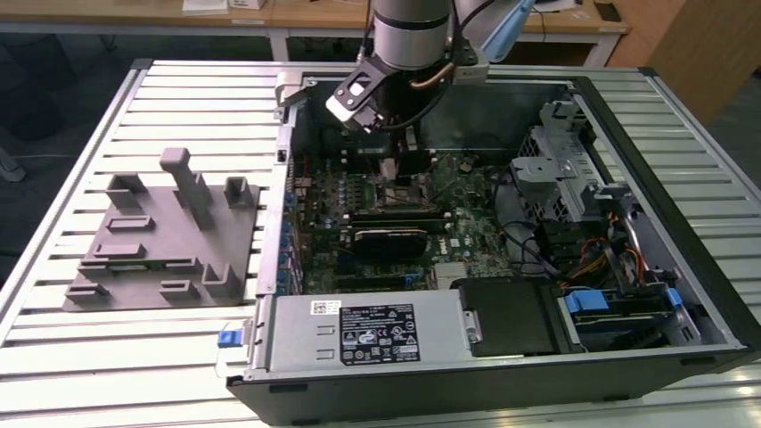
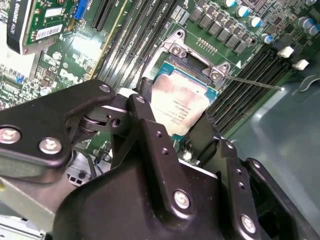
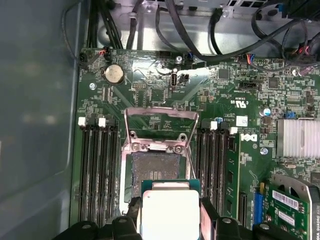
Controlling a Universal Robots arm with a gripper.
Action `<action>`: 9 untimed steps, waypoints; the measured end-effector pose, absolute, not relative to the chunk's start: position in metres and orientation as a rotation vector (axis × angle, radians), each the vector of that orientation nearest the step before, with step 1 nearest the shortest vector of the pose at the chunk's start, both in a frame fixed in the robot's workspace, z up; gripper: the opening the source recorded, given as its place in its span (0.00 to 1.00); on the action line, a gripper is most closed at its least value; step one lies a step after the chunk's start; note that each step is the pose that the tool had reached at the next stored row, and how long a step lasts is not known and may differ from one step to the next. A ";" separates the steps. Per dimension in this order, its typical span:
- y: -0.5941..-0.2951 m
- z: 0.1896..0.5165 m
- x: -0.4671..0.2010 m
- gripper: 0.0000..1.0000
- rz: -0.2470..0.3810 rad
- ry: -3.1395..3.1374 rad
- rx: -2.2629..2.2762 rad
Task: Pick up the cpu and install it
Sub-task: 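Place the cpu into insertion slot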
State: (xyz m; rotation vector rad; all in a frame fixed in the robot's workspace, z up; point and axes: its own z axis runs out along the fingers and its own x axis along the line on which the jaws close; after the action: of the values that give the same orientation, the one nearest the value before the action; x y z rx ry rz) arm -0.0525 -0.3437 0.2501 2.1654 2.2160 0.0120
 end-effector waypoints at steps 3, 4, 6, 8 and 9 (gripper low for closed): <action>-0.344 0.247 -0.052 0.54 0.012 2.211 2.171; -0.344 0.246 -0.052 0.54 0.012 2.209 2.172; -0.344 0.245 -0.052 0.54 0.012 2.206 2.176; -0.344 0.245 -0.052 0.54 0.011 2.205 2.177; -0.344 0.245 -0.052 0.54 0.011 2.205 2.177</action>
State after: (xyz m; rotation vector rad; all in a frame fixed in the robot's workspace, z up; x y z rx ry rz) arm -0.0523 -0.3438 0.2449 2.1769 2.2045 0.0115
